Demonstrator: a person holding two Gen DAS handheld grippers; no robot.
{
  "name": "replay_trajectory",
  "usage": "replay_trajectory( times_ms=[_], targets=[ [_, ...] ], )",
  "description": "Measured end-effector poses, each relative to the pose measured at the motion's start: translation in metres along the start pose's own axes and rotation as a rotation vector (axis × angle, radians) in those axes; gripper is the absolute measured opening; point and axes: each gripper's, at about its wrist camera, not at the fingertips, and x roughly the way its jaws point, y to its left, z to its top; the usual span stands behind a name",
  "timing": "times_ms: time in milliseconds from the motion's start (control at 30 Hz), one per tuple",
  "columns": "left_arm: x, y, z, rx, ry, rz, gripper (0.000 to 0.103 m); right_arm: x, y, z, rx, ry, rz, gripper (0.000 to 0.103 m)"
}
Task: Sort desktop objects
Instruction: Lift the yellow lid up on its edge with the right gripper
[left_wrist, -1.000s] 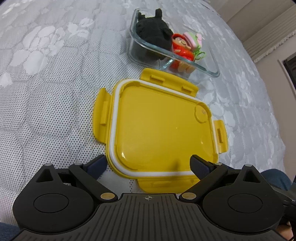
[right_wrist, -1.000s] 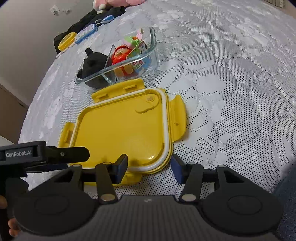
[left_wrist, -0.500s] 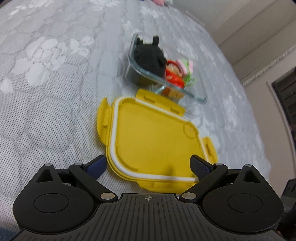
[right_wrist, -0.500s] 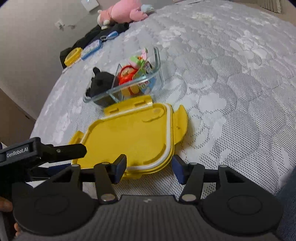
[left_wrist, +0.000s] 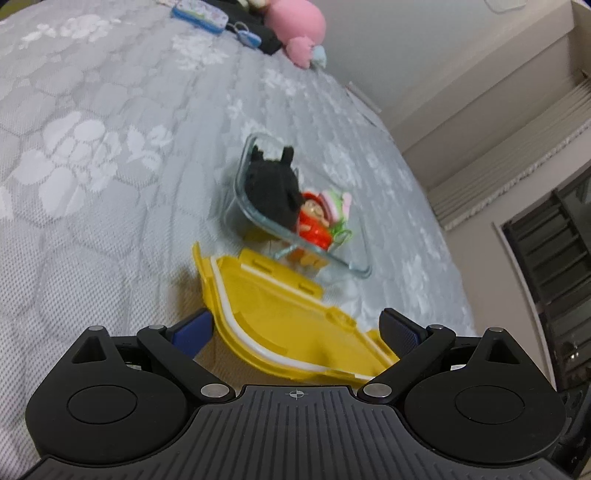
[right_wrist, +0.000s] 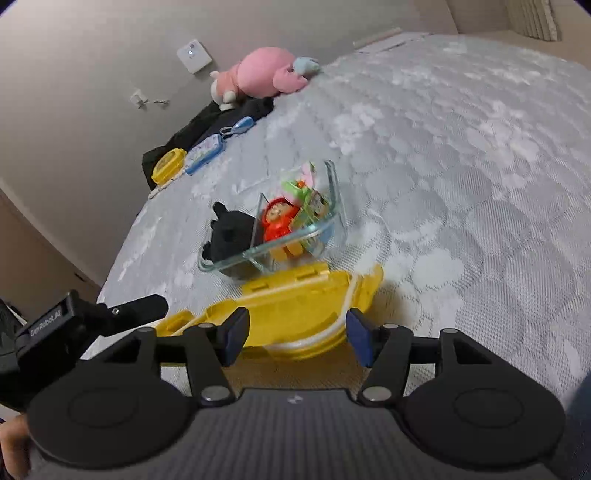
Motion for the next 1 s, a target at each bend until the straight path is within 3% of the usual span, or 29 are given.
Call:
replay_trajectory(
  times_ms=[533,700,1000],
  targets=[
    [0.009,0.008,0.038,-0.052,-0.131,-0.072,0.099,0.030,0.019,0.036,-0.066,-0.100,0.014,0.062],
    [0.021,0.012,0.057,-0.089,-0.176,-0.117,0.100,0.042,0.022,0.060,-0.089,-0.178,0.034,0.065],
    [0.042,0.020,0.081,-0.090,-0.219,-0.122,0.103,0.044,0.035,0.116,-0.253,-0.313,-0.082,0.065]
  ],
)
